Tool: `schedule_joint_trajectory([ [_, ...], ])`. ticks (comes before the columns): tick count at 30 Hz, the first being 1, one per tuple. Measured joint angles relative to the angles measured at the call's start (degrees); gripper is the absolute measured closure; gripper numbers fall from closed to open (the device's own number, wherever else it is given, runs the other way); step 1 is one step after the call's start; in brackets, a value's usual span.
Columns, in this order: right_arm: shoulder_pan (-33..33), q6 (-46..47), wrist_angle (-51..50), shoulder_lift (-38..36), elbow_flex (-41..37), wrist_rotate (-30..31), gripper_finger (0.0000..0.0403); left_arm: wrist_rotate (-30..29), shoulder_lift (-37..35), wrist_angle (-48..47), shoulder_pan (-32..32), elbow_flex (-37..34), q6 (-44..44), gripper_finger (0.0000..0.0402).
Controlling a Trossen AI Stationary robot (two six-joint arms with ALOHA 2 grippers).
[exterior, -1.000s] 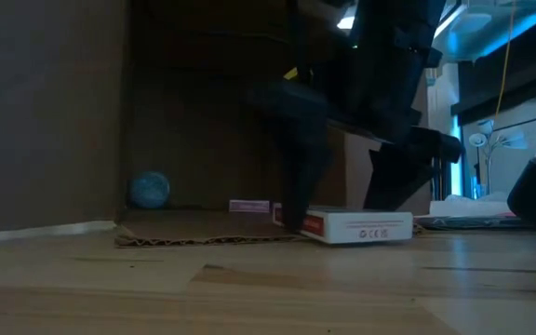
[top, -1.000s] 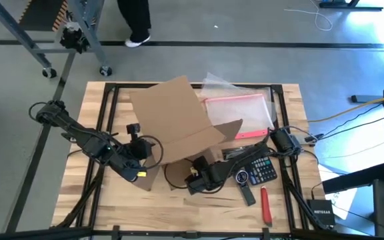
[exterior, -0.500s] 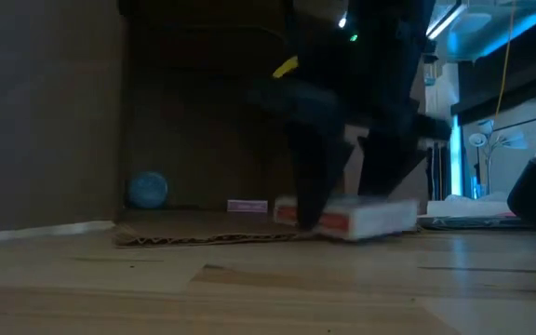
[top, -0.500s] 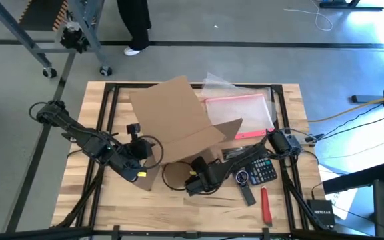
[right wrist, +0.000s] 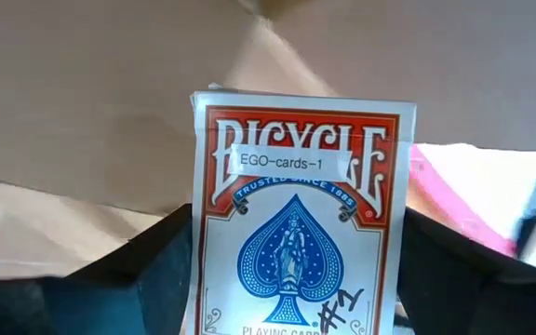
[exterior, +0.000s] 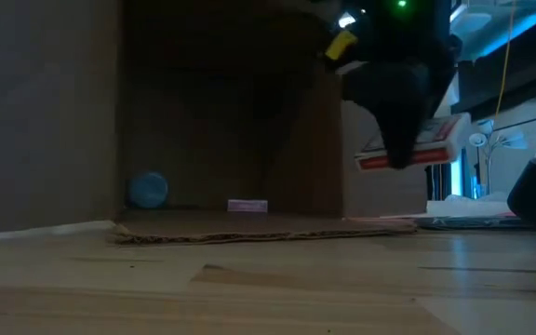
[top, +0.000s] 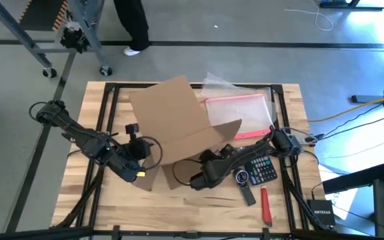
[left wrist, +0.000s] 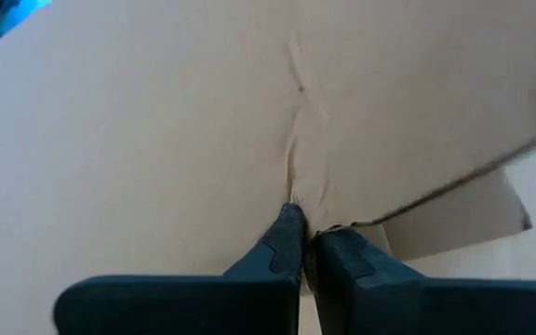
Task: Unpack boxes
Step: Remove the red playing cards from the cardboard box, then remove the pink playing cards from the cardboard box
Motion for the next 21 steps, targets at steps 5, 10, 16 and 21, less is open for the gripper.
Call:
schedule_joint_trajectory([
  [5,-0.7,0.0,1.2,-0.8,-4.2,0.0,0.0108,-0.4,-0.5,-6.3,-1.0,0.0,-5.5,0.0398],
  [10,-0.7,0.0,2.4,-1.0,-7.7,-0.6,0.0108,0.4,-2.1,-8.8,-3.3,-0.1,-9.0,0.0398],
  [16,-0.9,0.1,2.9,-1.0,-11.7,-2.1,0.0085,0.9,-2.7,-8.6,-3.8,-0.1,-10.0,0.0398],
  [21,-1.0,0.1,2.9,-1.0,-11.8,-3.4,0.0058,0.9,-2.6,-8.1,-3.8,-0.1,-10.0,0.0398],
])
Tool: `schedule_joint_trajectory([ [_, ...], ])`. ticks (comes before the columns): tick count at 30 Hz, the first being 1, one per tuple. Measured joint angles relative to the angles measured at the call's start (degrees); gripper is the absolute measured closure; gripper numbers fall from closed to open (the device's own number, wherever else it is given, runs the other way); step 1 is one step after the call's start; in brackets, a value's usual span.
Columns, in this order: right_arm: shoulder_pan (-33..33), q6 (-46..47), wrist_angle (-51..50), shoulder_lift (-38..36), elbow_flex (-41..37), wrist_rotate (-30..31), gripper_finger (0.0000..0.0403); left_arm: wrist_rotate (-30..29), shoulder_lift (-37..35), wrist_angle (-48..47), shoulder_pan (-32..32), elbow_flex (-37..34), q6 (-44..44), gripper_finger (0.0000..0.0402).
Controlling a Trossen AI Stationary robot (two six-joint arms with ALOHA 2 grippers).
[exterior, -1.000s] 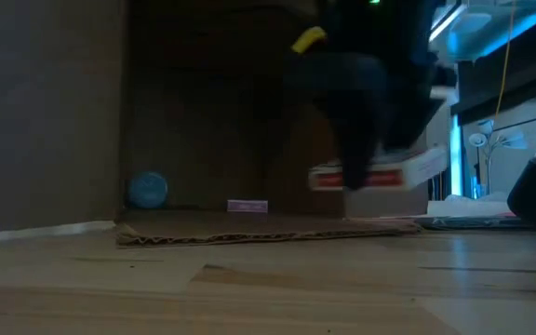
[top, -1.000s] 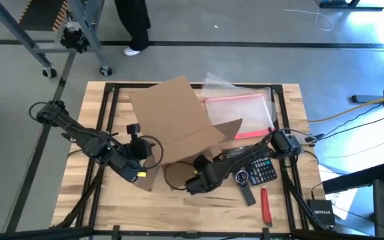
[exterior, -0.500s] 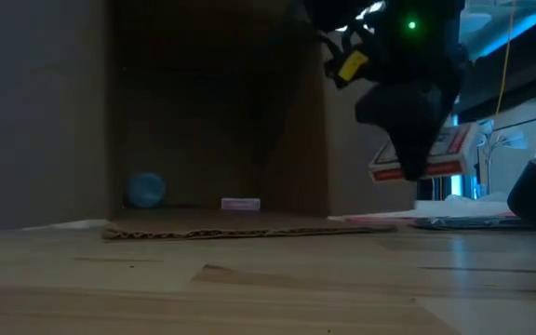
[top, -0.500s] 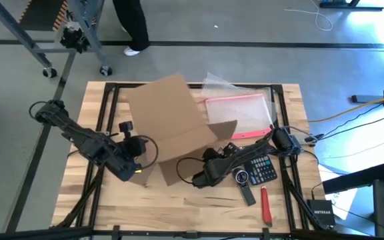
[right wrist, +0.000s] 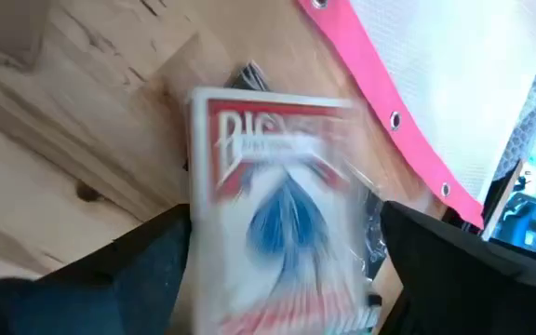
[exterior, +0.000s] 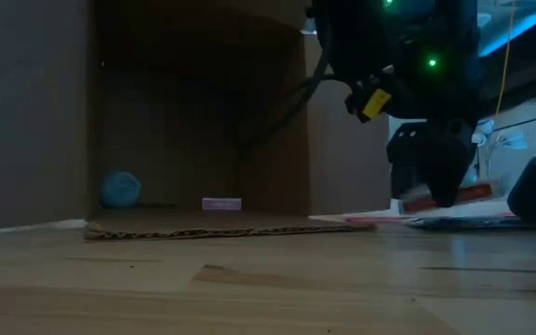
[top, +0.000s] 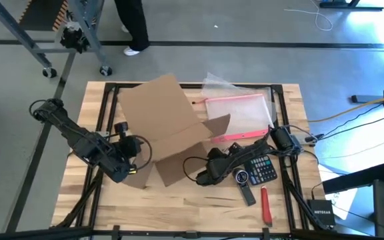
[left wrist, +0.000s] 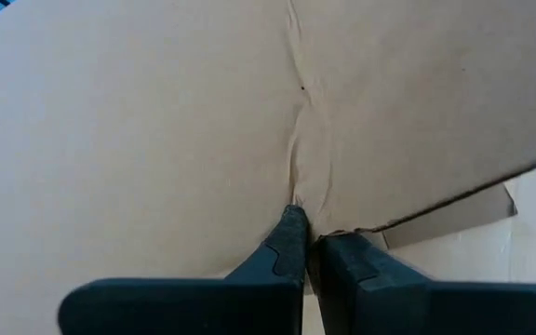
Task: Unpack boxes
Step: Remove the pink playing cards from the cardboard box
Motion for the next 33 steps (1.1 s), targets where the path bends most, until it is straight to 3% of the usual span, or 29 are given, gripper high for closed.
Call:
schedule_joint_trajectory([
  [6,1.2,-0.4,-0.1,0.0,1.6,4.8,0.0051,0.0,0.0,1.6,0.0,0.0,1.2,0.0398],
  [12,1.6,-0.1,5.8,0.0,1.6,5.0,0.005,0.0,0.0,2.0,0.0,0.0,1.7,0.0398],
  [18,3.2,-5.2,26.5,0.0,1.6,5.5,0.005,-0.1,0.0,2.4,0.1,0.0,1.6,0.0398],
  [25,5.0,-17.7,56.0,0.6,1.6,18.1,0.0049,-0.7,0.0,2.8,0.1,0.0,1.4,0.0398],
  [28,4.3,-25.5,65.7,1.5,1.6,18.9,0.0049,-0.7,0.0,3.5,0.1,0.0,1.3,0.0398],
  [33,2.2,-29.1,79.6,1.9,1.7,20.5,0.0049,-0.8,0.0,4.1,0.1,0.0,1.3,0.0398],
])
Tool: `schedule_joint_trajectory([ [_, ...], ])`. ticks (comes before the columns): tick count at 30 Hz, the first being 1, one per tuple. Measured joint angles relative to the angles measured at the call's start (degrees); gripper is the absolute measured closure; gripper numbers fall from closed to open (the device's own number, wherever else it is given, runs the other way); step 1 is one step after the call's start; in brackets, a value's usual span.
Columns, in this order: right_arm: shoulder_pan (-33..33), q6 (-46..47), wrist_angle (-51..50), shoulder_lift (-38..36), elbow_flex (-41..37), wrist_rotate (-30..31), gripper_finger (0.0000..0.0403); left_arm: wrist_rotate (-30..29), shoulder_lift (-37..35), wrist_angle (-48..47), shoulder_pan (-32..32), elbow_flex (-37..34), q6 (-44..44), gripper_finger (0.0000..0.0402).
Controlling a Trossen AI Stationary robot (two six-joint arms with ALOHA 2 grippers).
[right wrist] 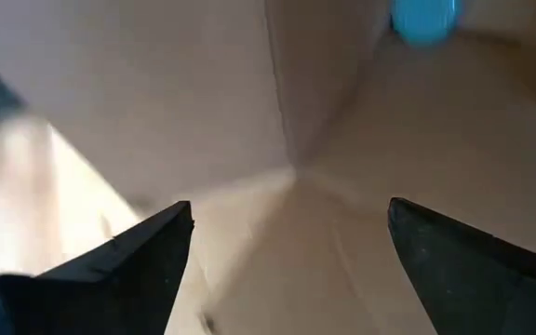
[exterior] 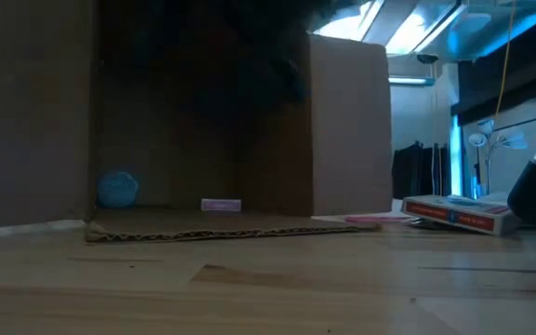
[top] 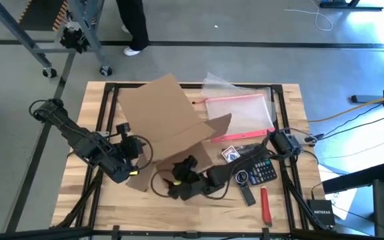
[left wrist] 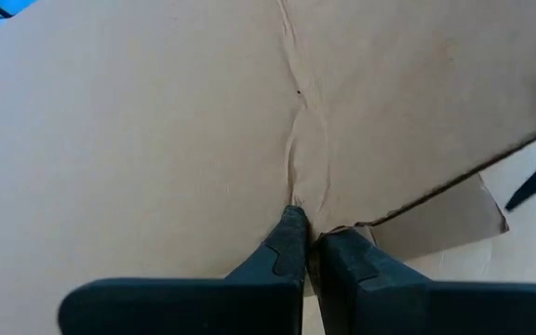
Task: Unpack boxes
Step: Remove the pink playing cards from the cardboard box
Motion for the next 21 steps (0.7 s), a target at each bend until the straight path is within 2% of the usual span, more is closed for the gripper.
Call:
schedule_joint_trajectory([
  [4,-3.0,-5.0,1.1,0.9,0.0,0.1,0.0049,-0.1,0.0,0.1,0.0,0.0,0.0,0.0398],
  [11,-8.5,-4.7,0.0,2.9,-0.1,0.1,0.0049,0.0,0.0,1.8,0.0,0.0,0.0,0.0398],
  [16,-11.6,-2.6,1.6,4.3,-0.1,4.8,0.0049,-0.2,0.0,2.1,0.0,0.0,0.0,0.0398],
  [21,-14.0,-2.4,3.1,5.4,-0.1,5.4,0.0052,-0.2,0.0,3.1,0.0,0.0,0.0,0.0398],
])
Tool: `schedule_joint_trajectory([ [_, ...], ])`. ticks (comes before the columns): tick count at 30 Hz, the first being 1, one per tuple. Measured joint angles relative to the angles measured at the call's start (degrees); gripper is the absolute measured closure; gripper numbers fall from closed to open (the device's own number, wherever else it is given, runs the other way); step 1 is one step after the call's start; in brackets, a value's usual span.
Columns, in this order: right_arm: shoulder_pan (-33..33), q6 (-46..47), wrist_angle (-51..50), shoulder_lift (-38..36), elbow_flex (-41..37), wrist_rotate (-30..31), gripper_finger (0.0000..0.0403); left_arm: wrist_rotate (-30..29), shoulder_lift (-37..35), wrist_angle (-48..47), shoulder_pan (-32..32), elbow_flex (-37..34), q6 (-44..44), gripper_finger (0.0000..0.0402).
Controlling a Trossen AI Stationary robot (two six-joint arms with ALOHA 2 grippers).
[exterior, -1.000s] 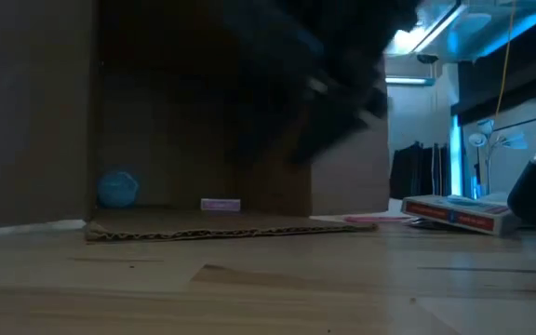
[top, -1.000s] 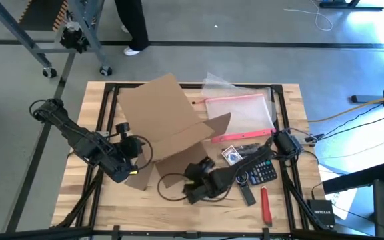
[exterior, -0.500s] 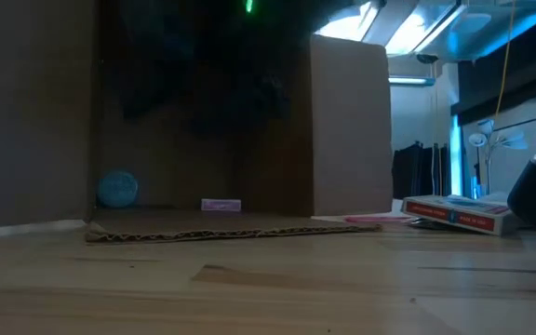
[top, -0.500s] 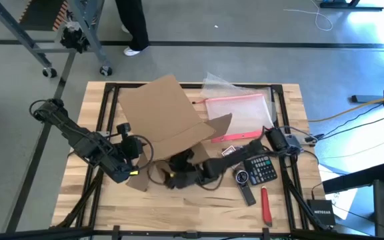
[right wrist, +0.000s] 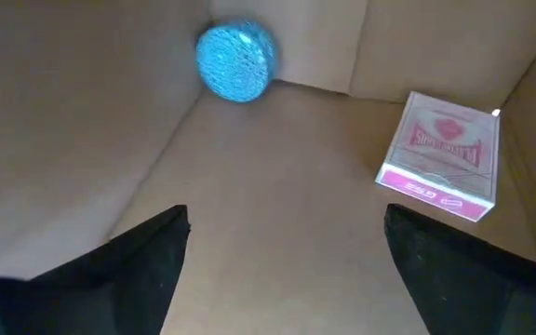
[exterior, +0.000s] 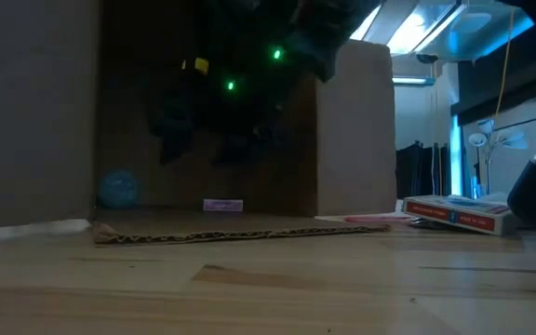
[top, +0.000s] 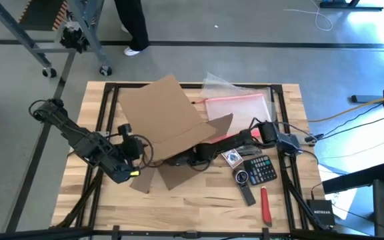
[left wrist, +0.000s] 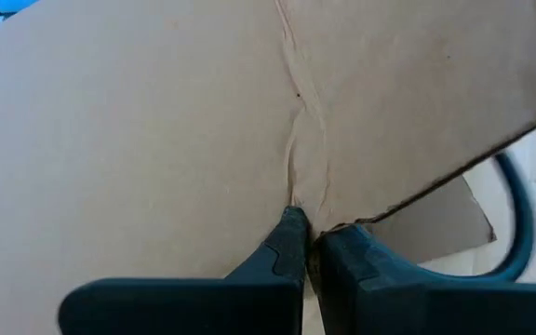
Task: Unpack boxes
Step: Remove the pink playing cards from the cardboard box
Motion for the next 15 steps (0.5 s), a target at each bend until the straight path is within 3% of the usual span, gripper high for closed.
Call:
schedule_joint_trajectory([
  [4,-1.3,-0.1,1.8,0.0,0.0,0.9,0.0085,0.0,0.0,0.9,0.0,0.0,0.8,0.0398],
  [15,-5.3,1.5,4.4,0.0,0.0,3.8,0.0252,0.9,0.0,3.3,0.0,0.0,2.1,0.0398],
])
